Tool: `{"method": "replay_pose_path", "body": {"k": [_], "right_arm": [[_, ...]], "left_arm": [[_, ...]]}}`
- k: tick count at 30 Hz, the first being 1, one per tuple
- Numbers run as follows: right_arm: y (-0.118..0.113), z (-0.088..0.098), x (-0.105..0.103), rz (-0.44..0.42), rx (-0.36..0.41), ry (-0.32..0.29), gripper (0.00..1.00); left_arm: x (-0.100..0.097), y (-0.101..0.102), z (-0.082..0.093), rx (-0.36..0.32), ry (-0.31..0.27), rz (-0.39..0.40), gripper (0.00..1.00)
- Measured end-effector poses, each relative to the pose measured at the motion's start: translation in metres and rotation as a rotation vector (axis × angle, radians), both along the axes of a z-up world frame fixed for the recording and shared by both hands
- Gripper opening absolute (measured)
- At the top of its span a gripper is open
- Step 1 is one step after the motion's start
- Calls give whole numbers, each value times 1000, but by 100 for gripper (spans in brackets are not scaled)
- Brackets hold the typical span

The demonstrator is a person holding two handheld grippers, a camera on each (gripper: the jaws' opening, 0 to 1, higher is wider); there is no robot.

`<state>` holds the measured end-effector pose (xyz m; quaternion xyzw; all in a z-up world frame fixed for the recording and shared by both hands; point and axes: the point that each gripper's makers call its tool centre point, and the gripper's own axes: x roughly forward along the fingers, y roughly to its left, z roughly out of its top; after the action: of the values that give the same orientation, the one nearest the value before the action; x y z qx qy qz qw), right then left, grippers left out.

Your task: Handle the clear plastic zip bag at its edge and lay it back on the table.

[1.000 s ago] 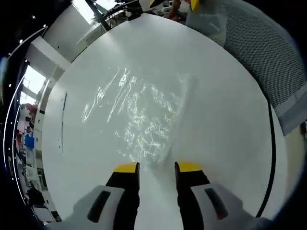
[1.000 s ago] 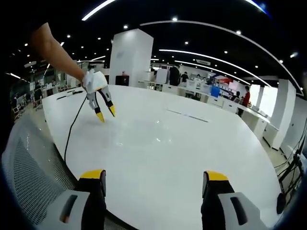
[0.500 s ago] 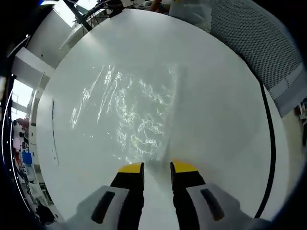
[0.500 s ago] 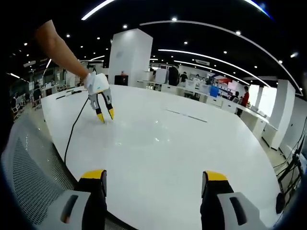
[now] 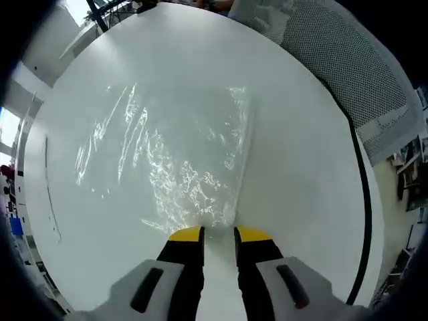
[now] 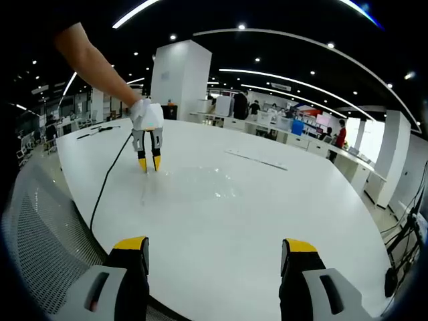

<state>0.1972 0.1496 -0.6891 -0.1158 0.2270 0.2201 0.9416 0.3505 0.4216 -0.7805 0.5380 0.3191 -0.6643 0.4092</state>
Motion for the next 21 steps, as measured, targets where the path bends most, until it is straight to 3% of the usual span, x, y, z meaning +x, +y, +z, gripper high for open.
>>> {"method": "replay_pose_path", "body": {"k": [21], "right_arm": [[1, 1, 0, 1, 9, 1, 79]], "left_arm": [[-7, 3, 1, -31, 0, 31, 3]]}}
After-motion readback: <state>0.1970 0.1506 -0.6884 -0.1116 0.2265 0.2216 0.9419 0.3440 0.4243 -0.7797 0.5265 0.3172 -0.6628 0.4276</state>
